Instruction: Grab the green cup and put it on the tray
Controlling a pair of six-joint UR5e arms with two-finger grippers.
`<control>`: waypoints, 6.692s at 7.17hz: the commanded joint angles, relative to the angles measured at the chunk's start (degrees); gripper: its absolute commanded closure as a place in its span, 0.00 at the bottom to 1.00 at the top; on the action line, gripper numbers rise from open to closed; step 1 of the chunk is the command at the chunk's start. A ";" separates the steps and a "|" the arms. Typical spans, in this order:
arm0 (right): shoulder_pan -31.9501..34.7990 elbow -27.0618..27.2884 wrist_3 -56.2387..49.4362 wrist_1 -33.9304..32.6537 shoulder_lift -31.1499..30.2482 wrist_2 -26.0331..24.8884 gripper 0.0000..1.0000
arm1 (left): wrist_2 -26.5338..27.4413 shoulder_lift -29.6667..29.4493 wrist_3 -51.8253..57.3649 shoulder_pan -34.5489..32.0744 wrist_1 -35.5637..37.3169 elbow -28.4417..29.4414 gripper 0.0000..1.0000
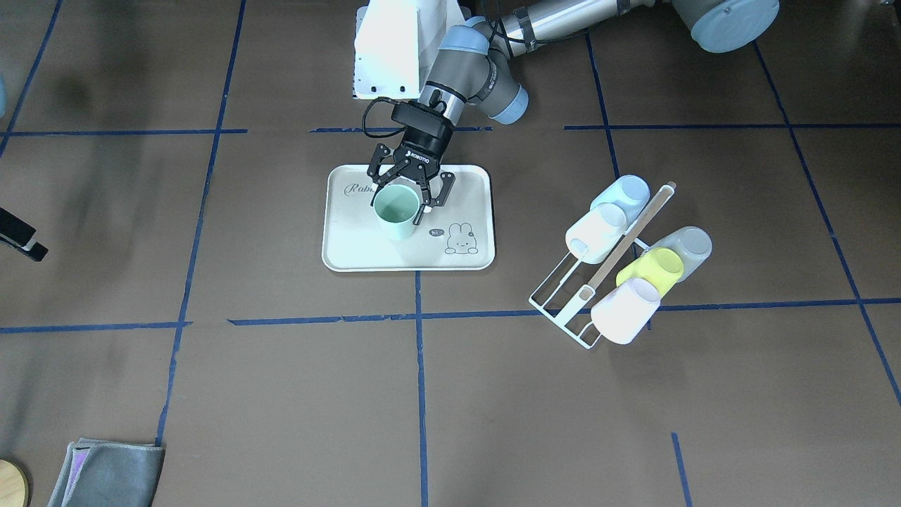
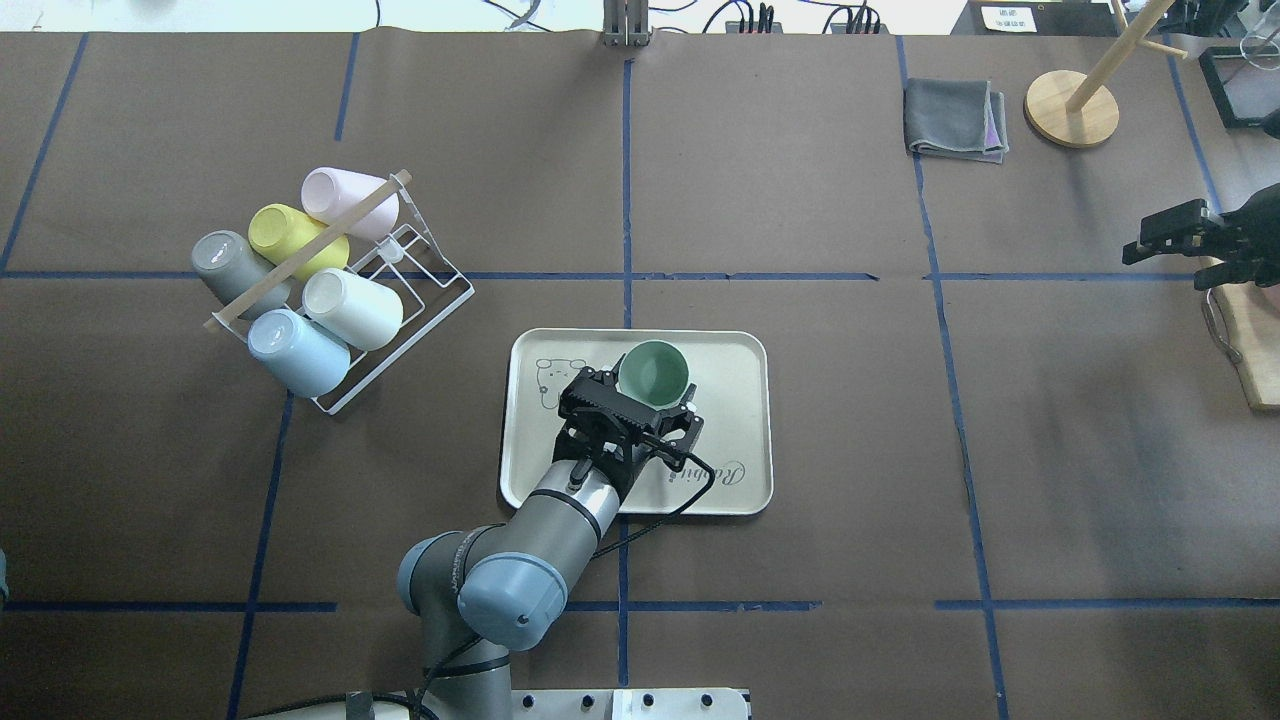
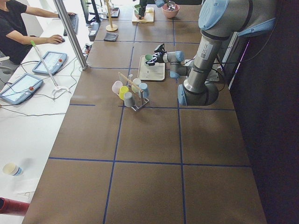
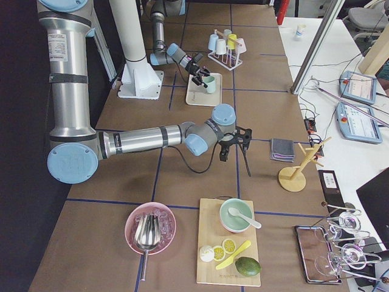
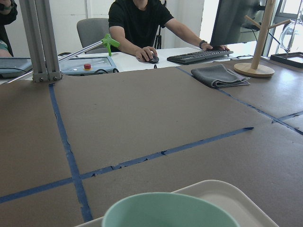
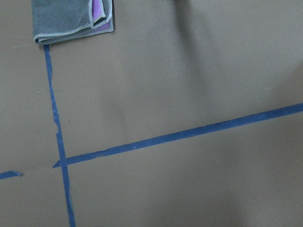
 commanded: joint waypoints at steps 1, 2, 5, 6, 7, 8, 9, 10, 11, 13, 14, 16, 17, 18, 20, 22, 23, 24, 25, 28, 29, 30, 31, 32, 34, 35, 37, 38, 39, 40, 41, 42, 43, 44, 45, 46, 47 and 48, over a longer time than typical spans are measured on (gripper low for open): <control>0.00 0.01 0.00 0.03 -0.01 0.00 0.00 | 0.00 0.00 0.00 0.00 0.00 0.10 0.14; 0.00 0.01 0.00 0.03 -0.01 0.09 0.00 | 0.00 0.00 0.00 0.00 0.00 0.10 0.14; 0.00 0.01 0.00 0.03 -0.01 0.09 0.00 | -0.35 0.00 0.35 -0.27 0.00 0.02 0.01; 0.00 0.01 0.00 -0.06 -0.01 0.00 0.00 | -0.53 0.09 1.57 -0.62 0.00 -0.16 0.01; 0.00 0.01 0.00 0.03 -0.01 0.00 0.00 | -0.96 0.09 3.67 -0.71 0.00 -0.42 0.00; 0.00 0.01 0.00 0.03 -0.01 0.00 0.00 | -1.23 0.17 5.34 -0.79 0.00 -2.51 0.00; 0.00 -0.08 0.00 0.03 -0.01 0.00 0.00 | -1.32 0.87 6.14 -0.79 0.09 -5.23 0.00; -0.09 -0.17 0.00 -0.06 0.08 0.00 0.00 | -1.32 0.97 7.46 -0.79 0.35 -7.43 0.01; -0.09 -0.17 0.00 0.03 0.08 0.00 0.00 | -1.41 1.31 7.56 -0.79 0.53 -9.81 0.01; 0.00 -0.17 0.00 -0.06 -0.18 0.09 0.00 | -3.69 1.32 9.39 -3.06 1.05 -10.97 0.01; 0.17 0.00 -0.09 -1.45 0.08 0.26 0.00 | -3.78 1.32 12.62 -4.38 3.84 -12.71 0.01; 1.58 0.44 -0.26 -1.81 -0.01 0.44 0.00 | -11.89 3.41 13.36 -12.09 15.76 -22.43 0.01; 2.37 0.45 -0.70 -1.81 -0.10 0.44 0.00 | -15.08 6.99 13.27 -15.00 18.26 -26.92 0.01; 3.33 0.36 -4.01 -1.99 -0.27 0.87 0.00 | -15.38 10.86 13.18 -16.77 18.72 -29.06 0.01; 6.57 0.45 -13.22 -7.32 -0.27 1.32 0.00 | -16.51 16.32 12.57 -20.46 18.81 -29.43 0.01; 8.26 0.53 -17.31 -10.69 -0.10 1.32 0.00 | -33.22 22.99 11.00 -31.93 18.81 -31.00 0.01; 8.26 0.53 -17.31 -10.69 -0.10 1.14 0.00 | -45.23 25.03 10.64 -40.35 19.68 -31.01 0.01; 8.26 0.53 -17.31 -10.60 -0.10 1.06 0.00 | -56.66 26.53 10.46 -47.57 24.91 -31.10 0.01; 8.35 0.53 -17.40 -10.69 -0.10 1.14 0.00 | -66.87 30.37 10.55 -53.56 26.70 -31.01 0.01; 10.80 -0.17 -24.58 -10.95 -2.46 1.76 0.00 | -87.30 39.45 23.22 -69.56 31.53 -24.71 0.01; 11.77 0.00 -28.26 -12.78 -3.78 1.76 0.00 | -88.32 40.42 31.29 -73.09 36.77 -23.03 0.01; 13.69 0.53 -35.70 -18.72 -3.96 3.06 0.00 | -88.07 40.60 39.21 -75.91 45.18 -22.66 0.01; 16.06 0.62 -44.99 -25.30 -3.96 3.60 0.00 | -88.33 40.87 43.72 -77.51 53.44 -22.75 0.00; 17.91 0.71 -49.79 -30.76 -3.79 3.52 0.00 | -88.68 42.00 44.55 -78.39 56.92 -22.84 0.00; 18.19 0.80 -51.15 -32.22 -3.79 3.60 0.00 | -92.27 44.72 44.65 -78.93 62.44 -23.45 0.00; 18.19 0.80 -51.15 -32.22 -3.70 3.60 0.00 | -92.11 46.56 44.47 -79.02 64.58 -25.45 0.00; 18.11 0.71 -51.15 -32.22 -3.70 3.34 0.00 | -92.28 46.41 43.42 -79.02 68.53 -27.91 0.00; 18.11 0.71 -51.24 -32.22 -3.70 2.91 0.00 | -90.89 46.23 44.98 -79.19 72.64 -29.85 0.00; 18.11 0.71 -51.24 -32.22 -3.70 2.90 0.00 | -90.27 46.75 47.70 -79.45 72.51 -30.30 0.00; 18.11 0.71 -51.24 -32.22 -3.70 2.90 0.00 | -86.96 48.32 52.42 -79.54 72.42 -30.74 0.00; 18.11 0.71 -51.24 -32.22 -3.79 2.90 0.00 | -86.05 49.21 53.08 -79.54 72.42 -31.10 0.00; 18.11 0.71 -51.24 -32.22 -3.79 2.90 0.00 | -85.96 51.13 52.82 -79.54 72.42 -32.58 0.00; 18.11 0.71 -51.24 -32.22 -3.79 2.81 0.00 | -85.96 51.15 52.47 -79.54 72.42 -33.90 0.00; 18.11 0.71 -51.24 -32.22 -3.79 2.81 0.00 | -86.48 51.15 52.21 -79.54 72.51 -33.13 0.00; 18.11 0.71 -51.24 -32.22 -3.79 2.90 0.00 | -86.75 51.15 52.29 -79.54 73.03 -33.99 0.00; 18.11 0.80 -51.24 -32.22 -3.70 2.90 0.00 | -86.92 51.15 52.38 -79.37 72.95 -33.04 0.00; 18.19 0.88 -51.24 -32.22 -3.53 2.90 0.00 | -86.92 51.06 52.47 -79.28 72.86 -32.51 0.00; 18.11 0.88 -51.24 -32.22 -3.44 3.16 0.00 | -86.92 51.06 52.73 -79.11 72.86 -31.37 0.00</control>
